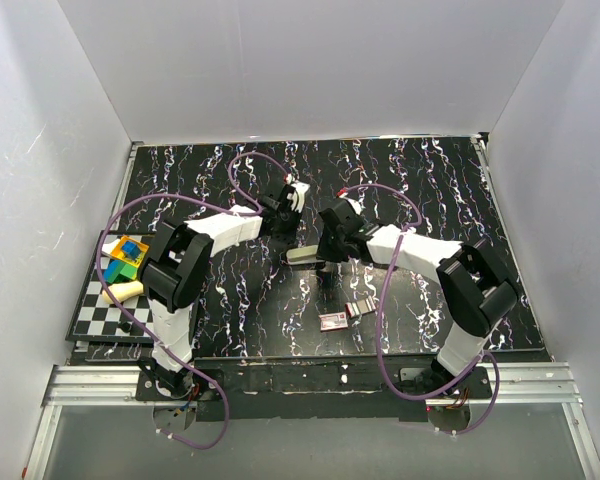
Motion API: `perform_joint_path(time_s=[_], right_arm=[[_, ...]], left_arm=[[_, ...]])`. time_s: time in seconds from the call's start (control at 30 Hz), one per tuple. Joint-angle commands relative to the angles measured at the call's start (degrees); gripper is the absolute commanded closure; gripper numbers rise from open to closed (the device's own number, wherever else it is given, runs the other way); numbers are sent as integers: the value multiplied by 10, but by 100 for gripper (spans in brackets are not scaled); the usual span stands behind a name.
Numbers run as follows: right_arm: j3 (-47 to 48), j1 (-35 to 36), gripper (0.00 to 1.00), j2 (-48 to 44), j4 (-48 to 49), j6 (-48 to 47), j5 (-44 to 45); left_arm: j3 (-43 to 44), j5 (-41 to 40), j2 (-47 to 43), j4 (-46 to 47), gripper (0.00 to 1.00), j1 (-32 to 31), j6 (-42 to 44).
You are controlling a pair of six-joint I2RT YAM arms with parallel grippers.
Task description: Unload the staples from the stapler
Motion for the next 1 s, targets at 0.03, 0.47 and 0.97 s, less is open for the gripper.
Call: perform_joint_path(time_s=[0.03,0.47,0.97], right_arm=[[33,3,99,12,-11,-3,35],[58,2,99,29,-32,-26,75],[71,-2,99,13,-55,-48,96]], left_arm=[[-25,9,-20,-5,100,3,-8],[-66,30,-51,6,100,-15,-38],[-98,24,-96,6,100,-24,-63]])
